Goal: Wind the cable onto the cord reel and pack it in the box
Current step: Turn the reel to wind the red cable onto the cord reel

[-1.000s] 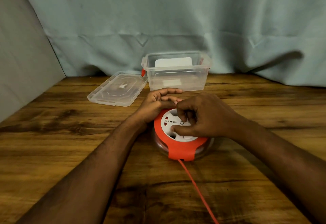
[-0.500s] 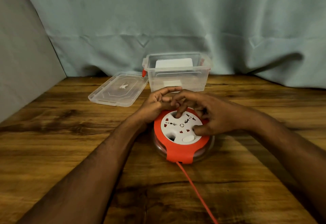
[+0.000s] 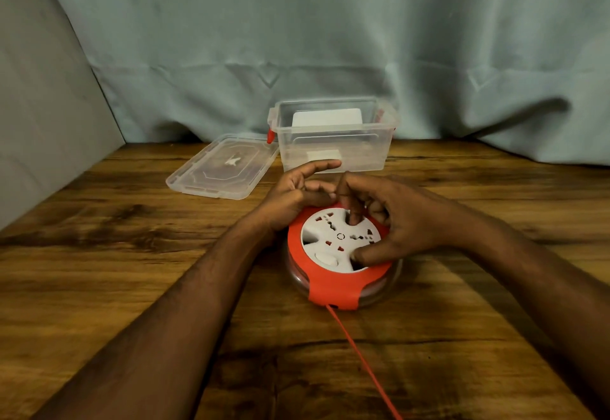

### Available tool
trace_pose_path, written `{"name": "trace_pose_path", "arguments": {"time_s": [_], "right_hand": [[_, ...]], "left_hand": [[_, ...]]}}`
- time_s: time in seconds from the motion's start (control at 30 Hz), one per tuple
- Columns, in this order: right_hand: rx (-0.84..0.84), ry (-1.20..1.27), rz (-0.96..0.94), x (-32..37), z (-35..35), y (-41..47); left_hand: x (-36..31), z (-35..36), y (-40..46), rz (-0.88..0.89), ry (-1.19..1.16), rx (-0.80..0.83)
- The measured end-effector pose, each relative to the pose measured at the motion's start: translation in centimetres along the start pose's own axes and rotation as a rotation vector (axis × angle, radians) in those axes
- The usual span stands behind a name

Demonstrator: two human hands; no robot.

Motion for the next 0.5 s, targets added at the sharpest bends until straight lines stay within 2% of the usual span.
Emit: {"name": "trace_pose_path", "arguments": {"time_s": [0.5], "right_hand": [[-0.099, -0.221, 0.063, 0.73, 0.70, 0.25]], "left_hand": [[-0.03, 0.06, -0.05, 0.023, -0.065, -0.011]]}}
Point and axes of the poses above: each hand's wrist, its own y-axis towards the middle knuckle, its own z-axis out of the palm, x = y × z, the point moved 6 cm from there along y, towards the middle knuckle, and after that the axes turned 3 degrees about x, right-handed, at the moved point
